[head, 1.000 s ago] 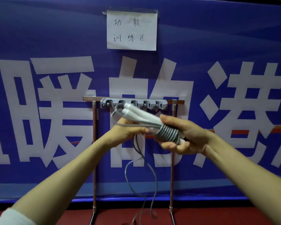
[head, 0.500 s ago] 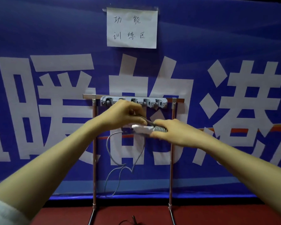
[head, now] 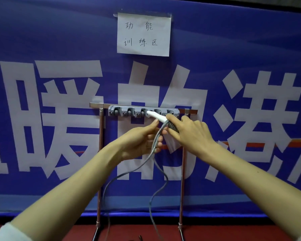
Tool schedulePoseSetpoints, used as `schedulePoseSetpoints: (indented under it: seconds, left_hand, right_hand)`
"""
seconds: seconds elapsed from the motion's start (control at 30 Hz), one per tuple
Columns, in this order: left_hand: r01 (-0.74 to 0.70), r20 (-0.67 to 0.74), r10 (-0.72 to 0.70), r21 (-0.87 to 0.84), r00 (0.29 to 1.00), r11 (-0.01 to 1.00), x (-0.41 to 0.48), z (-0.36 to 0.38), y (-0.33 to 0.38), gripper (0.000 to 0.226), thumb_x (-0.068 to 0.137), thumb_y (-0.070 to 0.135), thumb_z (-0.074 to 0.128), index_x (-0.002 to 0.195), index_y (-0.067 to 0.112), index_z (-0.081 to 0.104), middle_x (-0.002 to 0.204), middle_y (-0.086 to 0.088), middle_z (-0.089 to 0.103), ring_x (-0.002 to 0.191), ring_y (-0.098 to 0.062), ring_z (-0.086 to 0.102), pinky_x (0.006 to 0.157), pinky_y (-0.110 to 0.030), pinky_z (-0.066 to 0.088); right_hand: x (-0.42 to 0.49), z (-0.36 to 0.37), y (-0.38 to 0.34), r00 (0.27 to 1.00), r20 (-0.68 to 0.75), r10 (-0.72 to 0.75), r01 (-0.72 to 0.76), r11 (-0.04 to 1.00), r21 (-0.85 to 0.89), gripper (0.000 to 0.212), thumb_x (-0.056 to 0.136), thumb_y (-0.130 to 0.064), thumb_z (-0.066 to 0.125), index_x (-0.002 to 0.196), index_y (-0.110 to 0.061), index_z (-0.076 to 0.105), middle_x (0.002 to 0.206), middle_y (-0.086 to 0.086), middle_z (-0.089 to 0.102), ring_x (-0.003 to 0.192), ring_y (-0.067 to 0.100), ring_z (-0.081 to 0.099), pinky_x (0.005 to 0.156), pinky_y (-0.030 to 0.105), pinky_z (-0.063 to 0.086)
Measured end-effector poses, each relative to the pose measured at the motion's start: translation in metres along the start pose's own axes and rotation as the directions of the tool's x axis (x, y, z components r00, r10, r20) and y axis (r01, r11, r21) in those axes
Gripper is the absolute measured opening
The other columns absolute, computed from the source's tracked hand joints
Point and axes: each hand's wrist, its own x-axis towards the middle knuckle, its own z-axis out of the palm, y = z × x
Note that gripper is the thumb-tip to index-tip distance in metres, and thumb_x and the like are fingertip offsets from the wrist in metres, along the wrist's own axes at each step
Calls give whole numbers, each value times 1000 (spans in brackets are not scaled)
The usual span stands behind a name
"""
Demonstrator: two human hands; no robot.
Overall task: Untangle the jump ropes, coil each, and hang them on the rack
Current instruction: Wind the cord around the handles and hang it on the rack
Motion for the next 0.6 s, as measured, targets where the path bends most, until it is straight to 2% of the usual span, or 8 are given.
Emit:
schedulePoseSetpoints:
  seconds: [0.07,0.17,0.23,0.3,0.37,0.43,0.5,0.6]
  left_hand:
    - [43,6,-43,-175,999,984,4,3,-4,40,95,40,51,83,9,73,69,-1,50,60,-11,56,63,-24,53]
    - [3,-11,-7,-282,1000,959,7,7,-8,27,90,34,58,80,11,70,70,2,46,50,-3,40,50,-14,41]
    - [-90,-64,78,-205,995,975,8,7,-9,23,91,29,58,81,12,70,67,4,48,49,-3,31,45,-13,29]
    - [-181,-118,178,-17,977,983,8,6,-9,20,96,24,54,85,11,66,64,5,51,50,-3,30,48,-16,25]
    - [-243,-155,255,92,954,966,8,4,-10,14,96,20,54,90,9,60,65,4,52,50,-3,33,50,-17,26]
    - [-255,-160,269,103,950,961,9,3,-12,11,94,19,56,94,8,60,69,2,55,50,-4,33,47,-15,27]
    - [-257,-142,268,96,953,962,10,6,-14,14,93,23,59,97,10,61,70,4,58,51,-4,32,46,-15,28]
    - [-327,-142,353,179,925,928,10,11,-11,12,93,24,58,92,12,62,61,9,58,48,-3,32,46,-16,28]
  right_hand:
    - [1,0,-1,1000,-22,-1,0,1000,-21,51,101,-50,30,148,-30,26,107,8,56,83,25,63,60,31,39]
    - [3,-3,2,999,-33,31,-31,1000,6,50,101,-49,32,147,-30,26,107,6,56,84,25,63,62,31,43]
    - [3,-6,5,998,-15,65,-62,988,139,46,101,-47,37,143,-32,31,103,4,58,84,24,62,64,33,46]
    - [3,-10,7,994,54,94,-108,919,379,44,98,-46,46,139,-33,35,101,1,60,81,18,61,66,33,51]
    - [1,-14,7,980,159,123,-196,769,608,55,92,-49,55,139,-31,33,102,-4,57,77,10,59,63,26,50]
    - [-1,-17,6,950,287,125,-303,599,741,62,86,-51,62,135,-27,32,100,-5,57,72,6,57,56,20,45]
    - [-2,-17,3,926,362,104,-372,405,835,56,85,-49,64,127,-22,38,89,-1,59,61,3,55,47,16,41]
    - [-2,-16,1,905,421,68,-426,123,896,51,89,-50,55,119,-10,48,71,3,56,43,5,44,37,18,32]
